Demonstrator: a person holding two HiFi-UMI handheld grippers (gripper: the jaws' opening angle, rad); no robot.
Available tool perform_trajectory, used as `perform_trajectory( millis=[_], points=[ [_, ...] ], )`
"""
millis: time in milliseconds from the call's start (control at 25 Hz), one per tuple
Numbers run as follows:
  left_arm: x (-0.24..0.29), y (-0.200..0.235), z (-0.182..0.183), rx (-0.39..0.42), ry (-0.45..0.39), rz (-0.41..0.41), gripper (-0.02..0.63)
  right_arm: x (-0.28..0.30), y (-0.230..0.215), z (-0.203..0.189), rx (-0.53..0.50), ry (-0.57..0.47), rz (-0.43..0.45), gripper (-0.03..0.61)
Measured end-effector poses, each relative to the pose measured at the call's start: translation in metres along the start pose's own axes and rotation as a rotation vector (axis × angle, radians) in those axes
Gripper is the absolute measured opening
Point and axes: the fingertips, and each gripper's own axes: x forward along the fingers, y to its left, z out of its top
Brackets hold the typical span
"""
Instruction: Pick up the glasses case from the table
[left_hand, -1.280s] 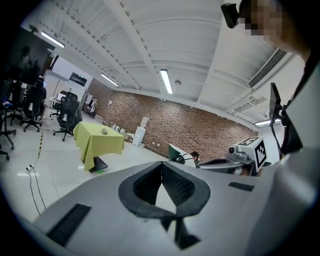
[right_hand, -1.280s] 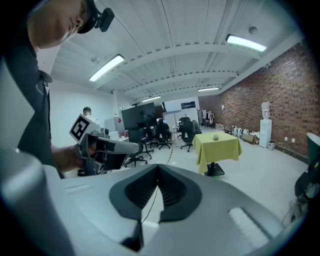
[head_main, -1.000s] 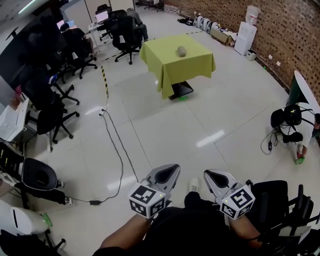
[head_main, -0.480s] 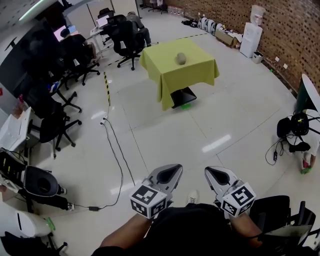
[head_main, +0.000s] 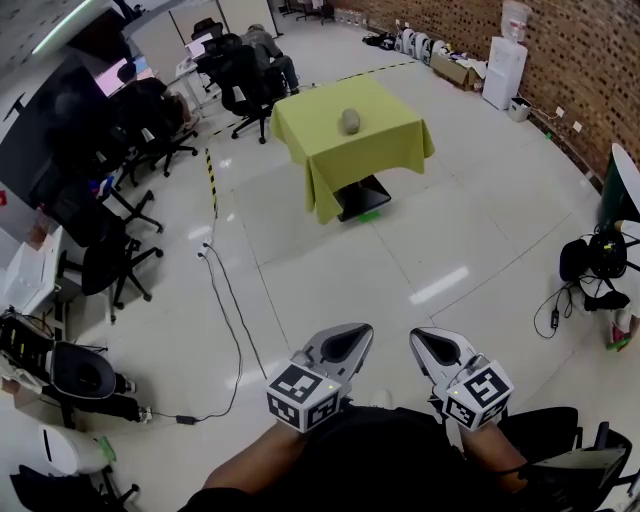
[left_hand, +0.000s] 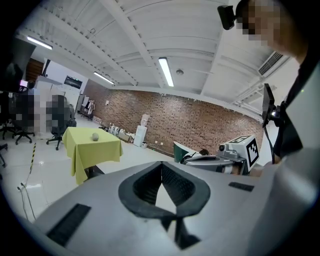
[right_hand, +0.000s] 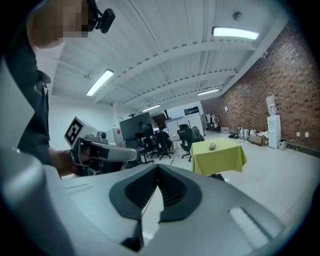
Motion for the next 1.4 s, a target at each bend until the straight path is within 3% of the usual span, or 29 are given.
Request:
perform_trajectory(
  millis=[160, 320, 760, 1080, 1400],
  points=[
    [0.005, 0.011, 0.004, 0.024, 0.033, 0.03, 0.008, 0.009, -0.012, 0.002, 0.032, -0.006, 0.002, 0.003],
    [0.011, 0.029, 0.004, -0.006, 0.042, 0.053, 0.008, 0.019, -0.024, -0.003, 0.055, 0.001, 0.006, 0.003],
    [0.06, 0.087, 0.011, -0.046, 0.055, -0.02, 0.008, 0.069, -0.07, 0.004, 0.057, 0.042, -0.065, 0.003],
    [0.082, 0.187, 0.068, -0.035, -0.02, -0.003, 0.008, 0.153, -0.104, 0.053, 0.002, 0.05, -0.077, 0.003],
    [0.089, 0.271, 0.092, -0.06, -0.043, -0.012, 0.008, 0.218, -0.121, 0.078, -0.028, 0.077, -0.121, 0.003]
  ],
)
